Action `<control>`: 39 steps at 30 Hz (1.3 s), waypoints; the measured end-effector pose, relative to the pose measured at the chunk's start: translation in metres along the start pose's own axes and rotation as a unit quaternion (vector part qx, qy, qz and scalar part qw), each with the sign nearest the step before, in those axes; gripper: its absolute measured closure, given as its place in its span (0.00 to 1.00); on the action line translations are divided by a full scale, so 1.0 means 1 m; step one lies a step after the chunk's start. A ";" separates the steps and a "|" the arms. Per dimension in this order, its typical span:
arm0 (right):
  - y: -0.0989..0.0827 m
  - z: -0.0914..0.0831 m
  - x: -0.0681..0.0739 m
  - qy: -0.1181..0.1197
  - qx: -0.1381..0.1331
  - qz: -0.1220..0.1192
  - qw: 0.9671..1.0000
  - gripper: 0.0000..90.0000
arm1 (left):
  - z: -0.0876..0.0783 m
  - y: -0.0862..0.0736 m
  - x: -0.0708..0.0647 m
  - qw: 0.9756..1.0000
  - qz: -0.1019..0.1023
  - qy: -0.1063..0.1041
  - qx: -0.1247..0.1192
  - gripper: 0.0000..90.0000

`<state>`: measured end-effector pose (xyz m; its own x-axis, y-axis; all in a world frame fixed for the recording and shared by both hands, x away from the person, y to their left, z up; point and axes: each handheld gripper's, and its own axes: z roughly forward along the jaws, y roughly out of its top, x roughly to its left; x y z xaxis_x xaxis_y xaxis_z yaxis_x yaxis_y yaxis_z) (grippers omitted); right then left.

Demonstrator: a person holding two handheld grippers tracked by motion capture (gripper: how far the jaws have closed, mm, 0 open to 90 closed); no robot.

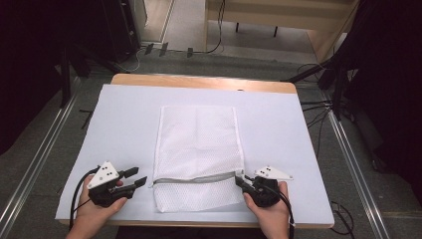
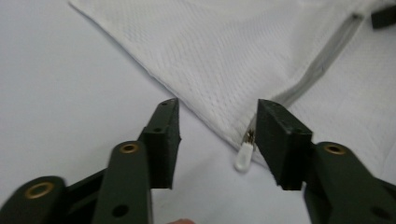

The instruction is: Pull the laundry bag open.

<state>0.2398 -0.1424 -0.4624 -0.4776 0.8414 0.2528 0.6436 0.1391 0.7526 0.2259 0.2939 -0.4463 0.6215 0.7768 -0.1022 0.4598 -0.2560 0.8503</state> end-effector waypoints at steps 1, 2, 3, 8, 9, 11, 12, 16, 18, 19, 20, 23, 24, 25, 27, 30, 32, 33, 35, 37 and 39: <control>0.000 0.001 0.001 -0.003 0.000 -0.003 1.000 0.76 | -0.001 0.001 0.001 1.000 -0.007 0.004 -0.009 0.46; -0.001 0.001 0.001 -0.002 0.002 -0.004 1.000 0.72 | -0.003 0.002 0.002 1.000 -0.009 0.010 -0.016 0.46; -0.001 0.002 0.001 -0.003 0.005 -0.007 1.000 0.66 | -0.004 0.002 0.003 1.000 -0.014 0.017 -0.021 0.42; -0.001 -0.002 -0.001 -0.015 -0.001 -0.015 1.000 0.41 | -0.012 0.005 0.010 0.997 -0.053 0.023 -0.055 0.25; -0.001 -0.004 -0.002 -0.018 -0.005 -0.016 1.000 0.37 | -0.014 0.006 0.012 0.996 -0.061 0.022 -0.061 0.21; 0.000 -0.008 -0.005 -0.031 -0.013 -0.017 0.999 0.28 | -0.016 0.005 0.014 0.995 -0.065 0.021 -0.069 0.14; 0.001 -0.011 -0.007 -0.034 -0.019 -0.013 0.999 0.25 | -0.017 0.005 0.016 0.995 -0.064 0.015 -0.074 0.12; 0.004 -0.020 -0.017 -0.056 -0.037 -0.006 0.998 0.17 | -0.020 0.003 0.020 0.994 -0.071 0.003 -0.084 0.05; 0.004 -0.024 -0.022 -0.063 -0.046 -0.007 0.997 0.16 | -0.021 0.003 0.022 0.994 -0.072 0.007 -0.087 0.04; 0.004 -0.027 -0.025 -0.064 -0.049 -0.005 0.997 0.15 | -0.021 0.002 0.023 0.993 -0.071 0.012 -0.088 0.04; 0.004 -0.029 -0.028 -0.065 -0.053 -0.006 0.996 0.15 | -0.021 0.002 0.024 0.994 -0.071 0.013 -0.088 0.04; 0.005 -0.036 -0.038 -0.066 -0.069 -0.002 0.995 0.15 | -0.023 0.001 0.028 0.993 -0.078 0.026 -0.089 0.04; 0.005 -0.038 -0.040 -0.069 -0.073 0.000 0.995 0.15 | -0.024 0.000 0.030 0.992 -0.080 0.028 -0.091 0.04; 0.005 -0.041 -0.044 -0.072 -0.078 0.000 0.994 0.14 | -0.025 0.000 0.031 0.992 -0.081 0.033 -0.093 0.04; 0.004 -0.044 -0.049 -0.074 -0.085 0.002 0.994 0.13 | -0.026 -0.001 0.034 0.991 -0.084 0.039 -0.097 0.04; 0.004 -0.048 -0.060 -0.079 -0.096 0.007 0.992 0.12 | -0.028 -0.003 0.041 0.990 -0.089 0.043 -0.101 0.04; 0.002 -0.051 -0.067 -0.085 -0.101 0.009 0.991 0.12 | -0.030 -0.005 0.044 0.989 -0.090 0.049 -0.104 0.03; 0.002 -0.052 -0.070 -0.090 -0.103 0.013 0.991 0.12 | -0.030 -0.005 0.046 0.989 -0.091 0.053 -0.105 0.03; 0.000 -0.054 -0.077 -0.094 -0.108 0.012 0.990 0.12 | -0.032 -0.007 0.049 0.989 -0.092 0.054 -0.107 0.03; -0.002 -0.056 -0.085 -0.099 -0.113 0.012 0.989 0.12 | -0.033 -0.008 0.052 0.988 -0.090 0.059 -0.111 0.02; -0.004 -0.059 -0.093 -0.097 -0.119 0.014 0.988 0.12 | -0.035 -0.009 0.054 0.988 -0.088 0.064 -0.112 0.02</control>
<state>0.2461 -0.2517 -0.4527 -0.3221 0.9310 0.1715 0.4853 0.0069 0.8743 0.2329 0.3582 -0.4417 0.4531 0.8677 -0.2045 0.3934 0.0113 0.9193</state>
